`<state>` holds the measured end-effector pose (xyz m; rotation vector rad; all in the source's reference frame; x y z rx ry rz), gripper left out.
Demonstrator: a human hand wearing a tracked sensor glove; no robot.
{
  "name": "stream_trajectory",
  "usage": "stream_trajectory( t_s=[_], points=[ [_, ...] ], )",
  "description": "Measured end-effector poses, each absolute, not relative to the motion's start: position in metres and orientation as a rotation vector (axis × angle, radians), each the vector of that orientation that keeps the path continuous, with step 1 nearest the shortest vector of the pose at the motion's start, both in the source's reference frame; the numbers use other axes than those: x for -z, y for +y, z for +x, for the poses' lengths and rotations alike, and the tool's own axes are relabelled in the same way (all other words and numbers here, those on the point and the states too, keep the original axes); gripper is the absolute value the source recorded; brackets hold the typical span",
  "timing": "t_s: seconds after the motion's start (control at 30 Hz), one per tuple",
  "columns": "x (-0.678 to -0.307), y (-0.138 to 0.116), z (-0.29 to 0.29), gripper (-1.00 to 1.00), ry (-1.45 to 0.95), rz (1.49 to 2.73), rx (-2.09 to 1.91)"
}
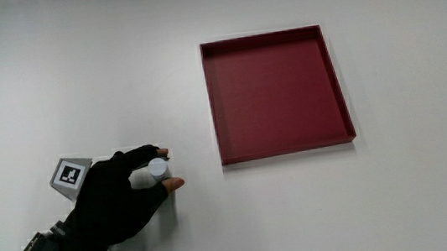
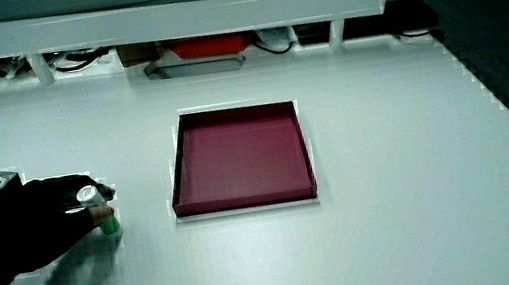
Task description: Place glue stick
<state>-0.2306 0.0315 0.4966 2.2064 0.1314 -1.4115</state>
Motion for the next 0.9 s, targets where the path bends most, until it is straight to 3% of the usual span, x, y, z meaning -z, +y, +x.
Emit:
stream_trajectory(
  t_s=[0.37,0.53,0.63,0.67,0.7,0.73,0.77,0.9],
  points=[
    [-0.496,0.034,-0.233,-0.77,0.100,2.197,1.405],
    [-0.487,0.038,-0.244,-0.94,0.072,2.053,1.572],
    [-0.476,0.036,-0.258,-1.00,0.241,2.268,1.365],
    [-0.470,0.035,-0.259,-1.00,0.274,2.288,1.352],
    [-0.470,0.036,-0.262,-1.00,0.247,2.255,1.391],
    [-0.469,0.036,-0.267,-1.00,0.261,2.318,1.313],
    [-0.465,0.035,-0.273,-1.00,0.213,2.448,0.965],
    [-0.472,0.036,-0.278,-1.00,0.191,2.550,0.728]
  ],
)
